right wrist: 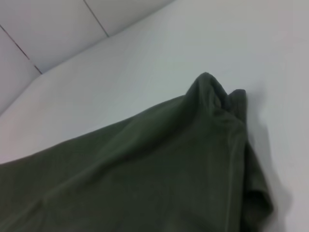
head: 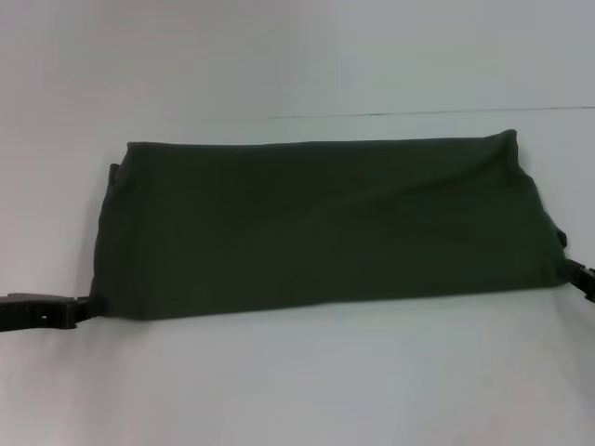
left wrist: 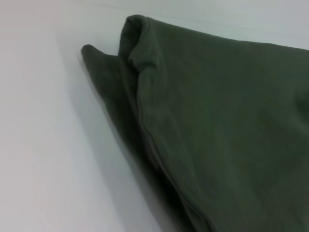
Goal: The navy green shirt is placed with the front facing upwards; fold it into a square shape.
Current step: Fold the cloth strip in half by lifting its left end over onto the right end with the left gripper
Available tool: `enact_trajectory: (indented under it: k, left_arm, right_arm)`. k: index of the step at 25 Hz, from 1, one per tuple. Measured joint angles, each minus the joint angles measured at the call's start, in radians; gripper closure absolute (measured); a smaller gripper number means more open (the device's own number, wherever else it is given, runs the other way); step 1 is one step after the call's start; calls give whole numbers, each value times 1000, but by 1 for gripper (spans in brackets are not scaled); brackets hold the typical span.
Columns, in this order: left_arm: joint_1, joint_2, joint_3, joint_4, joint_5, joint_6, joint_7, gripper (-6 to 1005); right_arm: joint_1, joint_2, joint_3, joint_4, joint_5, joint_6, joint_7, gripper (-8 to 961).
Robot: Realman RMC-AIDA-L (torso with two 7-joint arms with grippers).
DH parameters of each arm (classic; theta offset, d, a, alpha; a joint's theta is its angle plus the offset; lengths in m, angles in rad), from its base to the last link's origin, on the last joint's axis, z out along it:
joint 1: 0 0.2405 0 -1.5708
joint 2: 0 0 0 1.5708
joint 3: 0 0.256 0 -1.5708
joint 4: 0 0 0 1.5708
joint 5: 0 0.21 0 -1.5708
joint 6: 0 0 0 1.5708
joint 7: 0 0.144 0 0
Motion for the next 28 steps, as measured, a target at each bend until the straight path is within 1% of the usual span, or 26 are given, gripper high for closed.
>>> enact_trajectory:
  k: [5,7,11,18,20,28]
  left_arm:
    - [13,0,-48,8,-12,34,42,949]
    - [15,6,-79,8,-15,63,62,949]
    - [28,9,-122,14,-15,100,93,950]
    - [74,4,-127,58,-15,150,112,950]
    - [91,0,-128,74,-15,168,117,950]
    - [140,-18,-131,120,-16,218,151,950]
  right_arm:
    - [-26,7,75,-11,2,-73,-51,944]
    - [-34,7,86,-12,2,-92,-56,944]
    - [-52,9,88,-13,6,-124,-81,944]
    - [-88,10,98,-14,10,-159,-92,944]
    - [-107,10,98,-14,10,-175,-98,944]
    - [-142,12,102,-9,10,-209,-123,943]
